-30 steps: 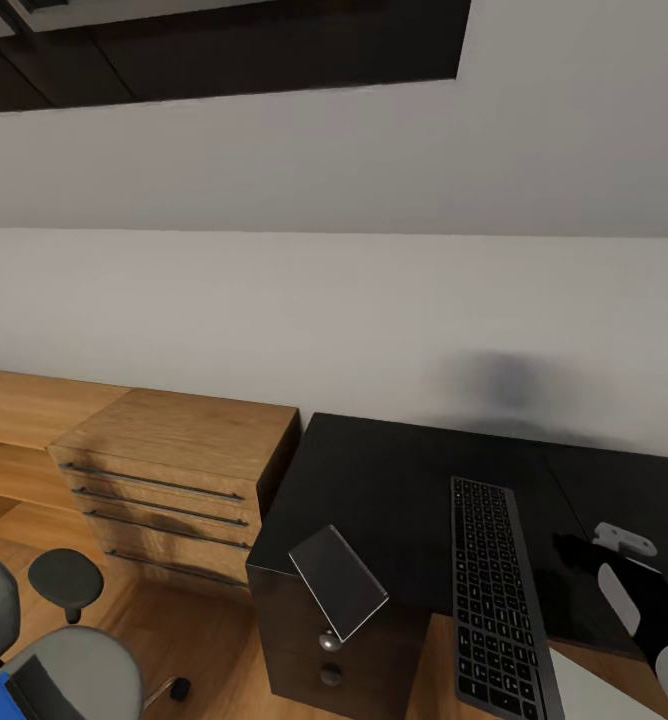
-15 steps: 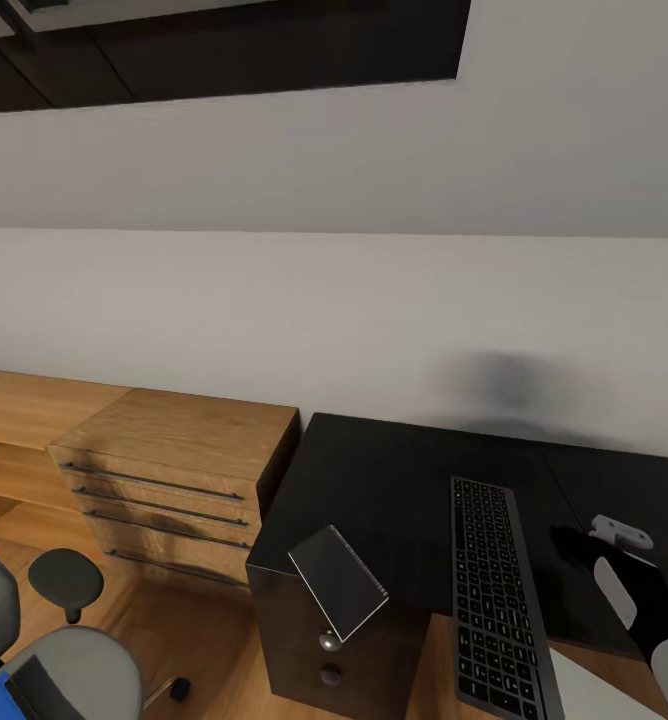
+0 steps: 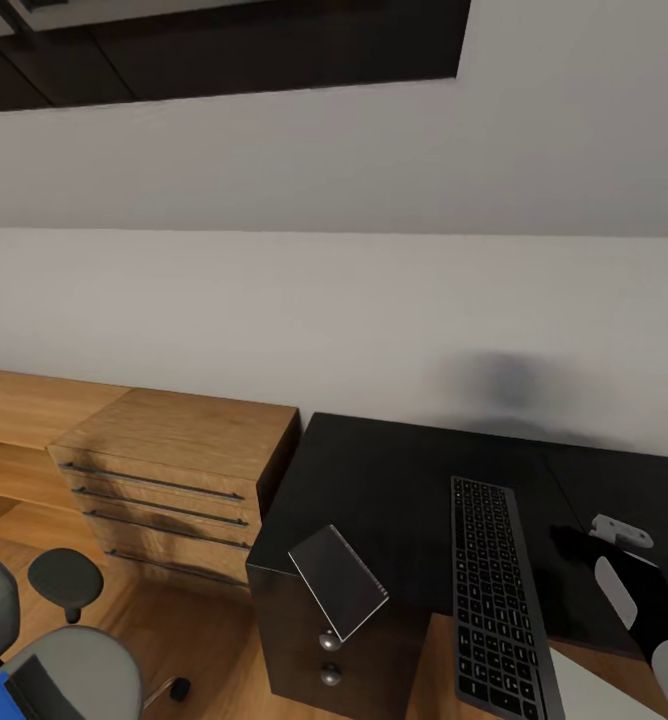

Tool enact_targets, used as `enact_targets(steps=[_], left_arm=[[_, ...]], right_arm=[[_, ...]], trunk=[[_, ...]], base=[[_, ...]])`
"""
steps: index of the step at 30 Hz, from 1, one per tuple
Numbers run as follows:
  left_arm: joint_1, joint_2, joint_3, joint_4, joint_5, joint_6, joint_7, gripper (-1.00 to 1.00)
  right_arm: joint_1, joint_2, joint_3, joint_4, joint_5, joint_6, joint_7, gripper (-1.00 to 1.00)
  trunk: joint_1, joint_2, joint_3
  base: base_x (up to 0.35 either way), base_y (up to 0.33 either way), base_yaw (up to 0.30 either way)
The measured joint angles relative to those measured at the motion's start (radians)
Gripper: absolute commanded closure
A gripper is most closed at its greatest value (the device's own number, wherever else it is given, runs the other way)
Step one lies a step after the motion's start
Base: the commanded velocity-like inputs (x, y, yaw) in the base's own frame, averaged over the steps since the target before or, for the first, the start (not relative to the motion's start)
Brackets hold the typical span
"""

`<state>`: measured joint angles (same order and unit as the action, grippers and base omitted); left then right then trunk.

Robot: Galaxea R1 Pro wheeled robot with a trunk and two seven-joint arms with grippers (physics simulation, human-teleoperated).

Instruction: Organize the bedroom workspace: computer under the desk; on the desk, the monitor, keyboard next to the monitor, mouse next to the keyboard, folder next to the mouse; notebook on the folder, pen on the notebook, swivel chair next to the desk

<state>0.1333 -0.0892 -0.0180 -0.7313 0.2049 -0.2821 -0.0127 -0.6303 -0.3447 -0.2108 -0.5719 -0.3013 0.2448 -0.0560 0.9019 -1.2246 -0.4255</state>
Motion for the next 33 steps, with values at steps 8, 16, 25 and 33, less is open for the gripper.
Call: enact_targets(steps=[8,16,25,33], left_arm=[[0.0,0.0,0.0,0.0,0.0,-0.001,0.002,-1.0],[0.001,0.005,0.0,-0.032,0.0,-0.081,-0.002,-1.0],[0.1,0.009,0.0,-0.224,0.001,-0.101,-0.003,-1.0],[0.146,0.018,0.0,-0.295,0.003,-0.099,-0.004,-1.0]], right_arm=[[0.0,0.0,0.0,-0.001,0.0,-0.001,0.001,1.0],[0.0,0.0,0.003,0.0,0.006,0.004,-0.005,1.0],[0.0,0.0,0.006,0.003,0.007,0.006,-0.042,1.0],[0.0,0.0,0.006,0.006,0.007,0.007,-0.044,1.0]], trunk=[[0.031,-0.056,-0.025],[0.061,-0.112,-0.05],[0.069,-0.126,-0.057],[0.069,-0.126,-0.057]], base=[[0.0,0.0,0.0],[0.0,0.0,0.0],[0.0,0.0,0.0],[0.0,0.0,0.0]])
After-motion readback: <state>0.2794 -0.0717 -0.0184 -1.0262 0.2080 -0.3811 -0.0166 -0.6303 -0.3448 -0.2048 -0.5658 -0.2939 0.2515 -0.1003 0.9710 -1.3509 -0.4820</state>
